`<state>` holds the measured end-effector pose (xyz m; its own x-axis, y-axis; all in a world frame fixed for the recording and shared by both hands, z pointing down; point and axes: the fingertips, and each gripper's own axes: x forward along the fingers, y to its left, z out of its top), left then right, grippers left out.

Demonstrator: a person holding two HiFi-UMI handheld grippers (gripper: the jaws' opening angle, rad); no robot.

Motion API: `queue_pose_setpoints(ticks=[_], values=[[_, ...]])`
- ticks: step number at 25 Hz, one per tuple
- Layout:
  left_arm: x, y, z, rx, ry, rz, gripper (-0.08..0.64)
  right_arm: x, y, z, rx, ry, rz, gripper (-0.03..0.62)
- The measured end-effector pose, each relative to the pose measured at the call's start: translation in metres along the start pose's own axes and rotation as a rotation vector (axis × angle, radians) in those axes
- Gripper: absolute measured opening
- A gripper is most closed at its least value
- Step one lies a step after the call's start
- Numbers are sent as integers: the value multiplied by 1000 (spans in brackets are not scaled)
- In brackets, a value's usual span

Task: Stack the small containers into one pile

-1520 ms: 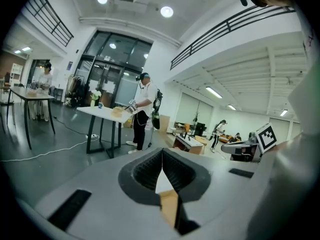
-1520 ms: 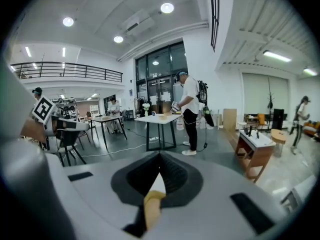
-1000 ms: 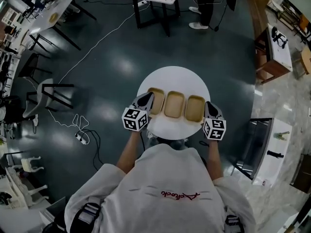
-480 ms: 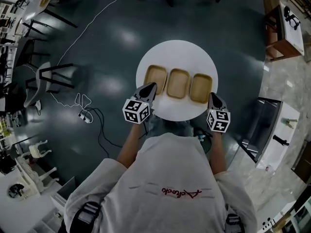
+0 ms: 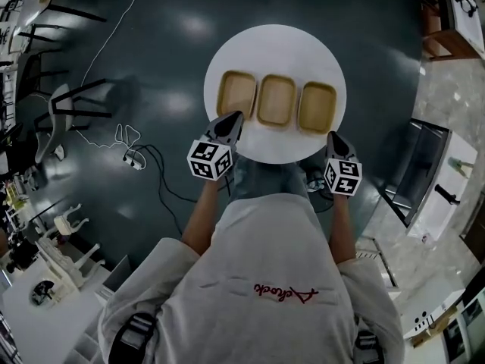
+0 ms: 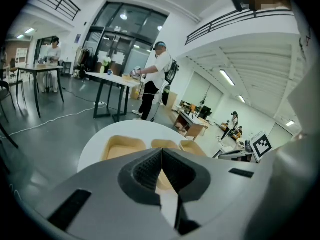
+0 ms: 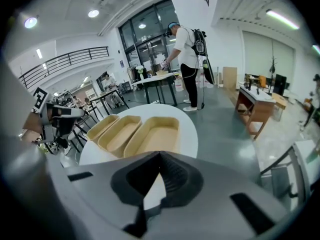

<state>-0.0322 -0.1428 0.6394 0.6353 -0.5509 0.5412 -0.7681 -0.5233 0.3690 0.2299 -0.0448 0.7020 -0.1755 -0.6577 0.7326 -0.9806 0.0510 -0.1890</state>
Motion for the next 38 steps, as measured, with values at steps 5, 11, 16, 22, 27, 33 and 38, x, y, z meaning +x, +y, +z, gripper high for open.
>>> queue_pose_setpoints(ticks=[5, 11, 16, 22, 27, 33, 38], values=[[3, -4, -16, -15, 24, -6, 14, -4, -3, -19, 22, 20, -7, 20], [7, -12, -21, -11, 31, -21, 14, -7, -7, -33, 46, 32, -14, 20], [11, -17, -19, -11, 33, -26, 14, -5, -9, -37, 67, 43, -11, 23], [13, -17, -24, -15, 42, -30, 14, -1, -9, -47, 101, 67, 14, 137], [12, -18, -24, -16, 46, -35, 14, -1, -16, -38, 105, 45, -15, 137], [13, -17, -26, -22, 49, -30, 14, 20, -29, -16, 90, 40, -31, 135], [8, -14, -27, -30, 45, -20, 14, 45, -34, 0, 79, 54, -26, 133]])
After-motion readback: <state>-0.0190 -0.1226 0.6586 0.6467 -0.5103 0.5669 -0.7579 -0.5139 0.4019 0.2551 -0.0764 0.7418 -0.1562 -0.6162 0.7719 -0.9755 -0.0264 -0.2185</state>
